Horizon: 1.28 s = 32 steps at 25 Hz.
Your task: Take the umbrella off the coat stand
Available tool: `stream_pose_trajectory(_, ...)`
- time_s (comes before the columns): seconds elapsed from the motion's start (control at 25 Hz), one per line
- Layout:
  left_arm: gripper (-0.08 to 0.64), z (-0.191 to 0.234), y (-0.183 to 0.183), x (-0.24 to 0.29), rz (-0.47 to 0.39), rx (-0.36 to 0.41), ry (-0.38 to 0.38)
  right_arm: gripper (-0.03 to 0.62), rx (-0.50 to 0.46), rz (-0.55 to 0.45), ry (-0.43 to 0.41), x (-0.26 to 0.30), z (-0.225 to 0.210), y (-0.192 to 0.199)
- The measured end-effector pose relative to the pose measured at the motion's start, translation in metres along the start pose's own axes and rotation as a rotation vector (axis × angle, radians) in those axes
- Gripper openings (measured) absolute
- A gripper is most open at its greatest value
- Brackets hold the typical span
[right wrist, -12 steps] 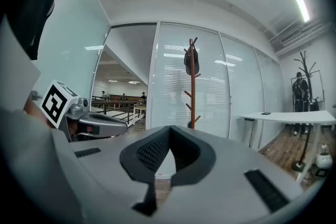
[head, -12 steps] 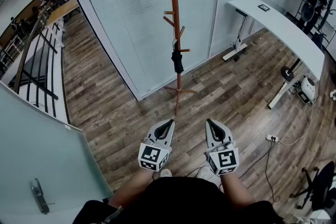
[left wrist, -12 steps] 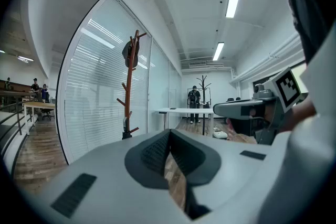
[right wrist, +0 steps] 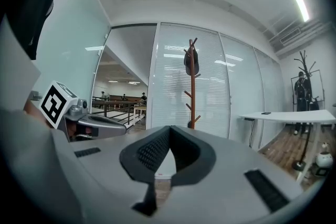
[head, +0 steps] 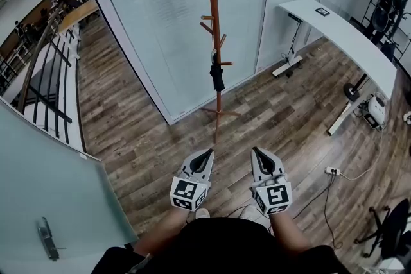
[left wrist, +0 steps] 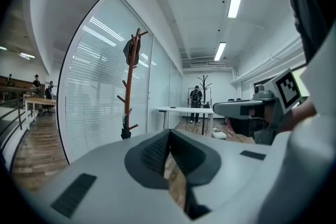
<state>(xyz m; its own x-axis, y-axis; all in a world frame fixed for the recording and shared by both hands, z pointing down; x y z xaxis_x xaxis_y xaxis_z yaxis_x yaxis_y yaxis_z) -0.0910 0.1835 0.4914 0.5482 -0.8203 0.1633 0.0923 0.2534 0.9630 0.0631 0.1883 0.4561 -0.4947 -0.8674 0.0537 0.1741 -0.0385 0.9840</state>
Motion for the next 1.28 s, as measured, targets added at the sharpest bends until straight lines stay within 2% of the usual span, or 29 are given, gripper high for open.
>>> stream_pose_trajectory(0.08,0.012,-0.002,0.000,0.000,0.002,-0.013,0.005,0.006,0.007,0.008,-0.007,0.000,0.001,-0.003)
stream_pose_trajectory(0.28,0.012,-0.004,0.006,0.001,0.016,0.010,0.027,0.006,0.005,0.016,-0.004,0.001,0.006,0.006)
stream_pose_trajectory(0.52,0.012,0.006,0.018,-0.007,0.045,-0.021,0.044,0.006,-0.007,0.043,-0.009,0.003,0.020,0.002)
stream_pose_trajectory(1.08,0.012,0.067,0.027,-0.046,0.096,-0.007,0.117,0.006,0.014,0.072,0.086,0.032,0.083,0.003)
stream_pose_trajectory(1.28,0.012,0.080,0.037,-0.056,0.115,-0.028,0.123,0.006,0.009,0.066,0.086,0.040,0.101,-0.004)
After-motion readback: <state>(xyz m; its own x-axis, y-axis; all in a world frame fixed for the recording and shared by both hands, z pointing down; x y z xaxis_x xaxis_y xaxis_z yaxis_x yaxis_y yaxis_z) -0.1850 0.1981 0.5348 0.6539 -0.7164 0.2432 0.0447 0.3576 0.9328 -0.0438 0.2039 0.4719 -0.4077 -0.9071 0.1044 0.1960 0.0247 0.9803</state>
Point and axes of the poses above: the fingertips, and each gripper's own axes: x forward along the fingers, z to its left, y out of its underside, the point moved 2 cm from there along -x, backward along the fingers, and after that the axes turned 9 degrees about -x, right-handed, at the moved point
